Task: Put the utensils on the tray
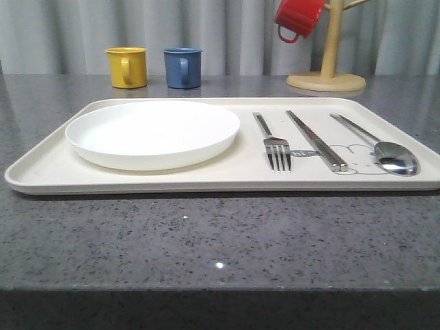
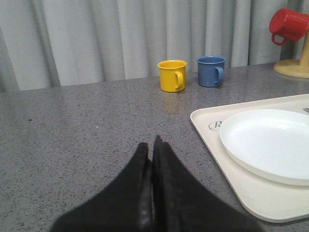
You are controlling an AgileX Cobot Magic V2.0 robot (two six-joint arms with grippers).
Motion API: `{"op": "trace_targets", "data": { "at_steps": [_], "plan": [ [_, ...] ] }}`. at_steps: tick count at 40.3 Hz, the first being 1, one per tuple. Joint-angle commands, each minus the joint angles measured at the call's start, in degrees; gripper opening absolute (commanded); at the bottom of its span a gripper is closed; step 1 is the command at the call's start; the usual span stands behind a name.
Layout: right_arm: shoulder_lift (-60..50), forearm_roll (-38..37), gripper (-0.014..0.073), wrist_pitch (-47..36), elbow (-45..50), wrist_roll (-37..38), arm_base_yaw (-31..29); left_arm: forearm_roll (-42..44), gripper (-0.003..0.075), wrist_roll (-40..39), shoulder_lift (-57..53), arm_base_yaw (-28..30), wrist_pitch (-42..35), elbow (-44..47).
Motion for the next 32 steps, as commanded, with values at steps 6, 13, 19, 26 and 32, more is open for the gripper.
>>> {"op": "trace_targets", "data": {
  "at_steps": [6,13,19,26,32],
  "plan": [
    [0.62,-0.97,-0.0076,-4.9,-1.52,-0.62,-0.04,-0.61,-0.0018,-0.53,0.57,-0.36,-4.65,-1.33],
    [0.62,-0.97,-0.0076,-4.9,-1.52,-0.62,-0.04,-0.61,-0.0018,-0.53,0.57,-0.36,-4.65,-1.33],
    [0.62,-0.97,-0.0076,-4.9,-1.52,-0.62,-0.04,-0.61,-0.0018,-0.53,0.45,-0.36,-5.36,-0.7],
    [0.62,-0.97,-0.0076,-4.9,-1.52,-0.62,-0.04,-0.51,-0.0018,-0.67,-5.05,2.87,-9.57,5.59],
    [0.62,-0.97,-0.0076,-4.9,-1.52,-0.62,-0.04,-0.51,-0.0018,-1.14,-6.15,5.86,-15.22,12.15]
  ]
}}
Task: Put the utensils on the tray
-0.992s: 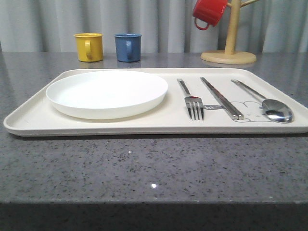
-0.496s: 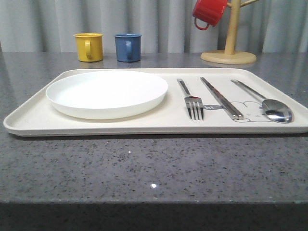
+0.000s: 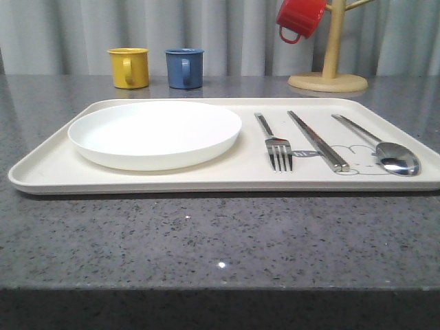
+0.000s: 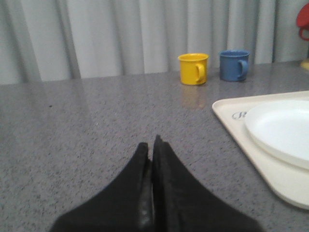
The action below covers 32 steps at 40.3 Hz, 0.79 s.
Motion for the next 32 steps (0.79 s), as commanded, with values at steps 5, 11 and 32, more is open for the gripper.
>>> {"op": "trace_targets", "data": {
  "at_steps": [5,11,32],
  "plan": [
    [0.62,-0.97,-0.0076,-4.89,-1.52,-0.62,-0.04,-0.38,-0.0018,-1.93,-1.36,1.52,-12.45,6.7],
    [0.62,-0.97,-0.0076,-4.89,-1.52,-0.62,-0.04,-0.38,-0.0018,-1.93,-1.36,1.52,-11.28,8.53],
    [0.62,-0.97,-0.0076,-4.89,-1.52,-0.62,-0.04,-0.38,-0.0018,-1.93,-1.25,1.52,-11.08,8.53]
  ]
}}
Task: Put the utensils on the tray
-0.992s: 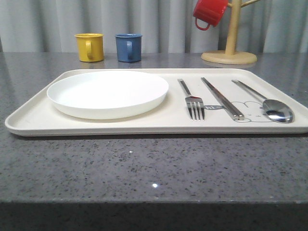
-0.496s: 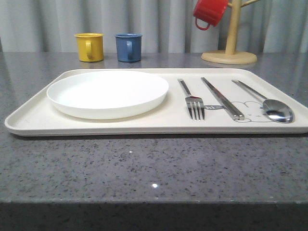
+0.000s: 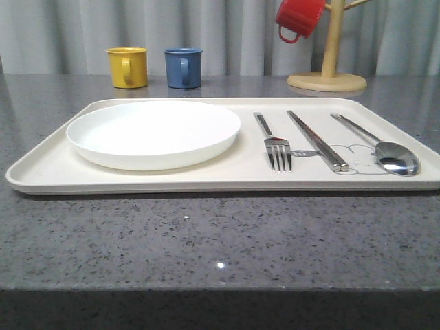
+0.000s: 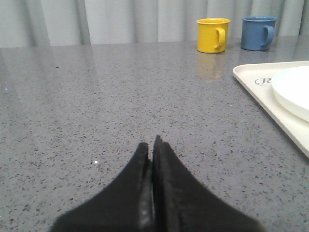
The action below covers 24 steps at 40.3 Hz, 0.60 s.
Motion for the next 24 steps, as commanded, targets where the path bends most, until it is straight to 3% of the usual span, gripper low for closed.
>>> {"op": "trace_targets", "data": {
  "at_steps": [1,18,24],
  "plan": [
    [0.62,-0.81,-0.0076,-4.78,-1.52,-0.62,-0.04,-0.38,-0.0018,-0.58,-1.25,0.12,-4.91,-0.17],
    [0.21,-3.12,-0.0076,-5.71,-0.68,-0.82,-0.23,-0.38,-0.0018,-0.58,-1.25,0.12,-4.91,-0.17],
    [-1.93,1.22,-0.0076,-10.14,4.73,-5.74,-4.86,-0.38,-0.0018,-0.58,-1.25,0.12,-4.91,-0.17]
  ]
}}
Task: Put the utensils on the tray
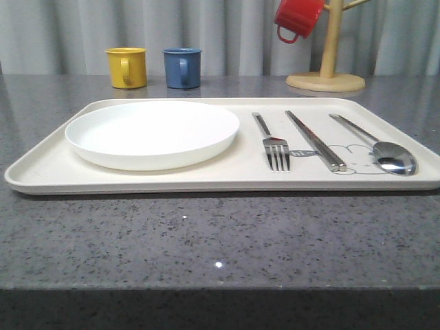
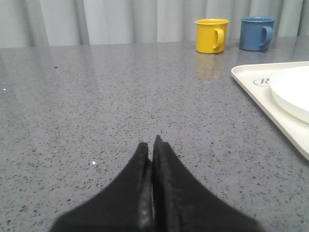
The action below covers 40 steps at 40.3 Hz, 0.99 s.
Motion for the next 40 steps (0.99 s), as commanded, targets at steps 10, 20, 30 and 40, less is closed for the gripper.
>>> {"op": "trace_targets", "data": {
  "at_steps": [10,20,30,40],
  "plan": [
    [-8.25,4.94,-0.0076,-10.57,12.89,-3.69,-13.91,-0.38,-0.0018,-0.45,-1.25,0.12,-4.91,-0.17],
    [-9.59,5.69,-0.0076,-10.52,17.07,-3.75,-16.5,-0.38,-0.0018,-0.45,-1.25,0.12,-4.91,-0.17],
    [-9.59,5.69,-0.0076,-10.56,17.01,-3.75,-16.55,-0.38,-0.0018,-0.45,-1.25,0.12,-4.91,-0.17],
    [-9.59,5.69,-0.0076,-10.56,17.01,-3.75,-16.55,-0.38,-0.0018,-0.45,-1.25,0.12,-4.91,-0.17]
  ]
}}
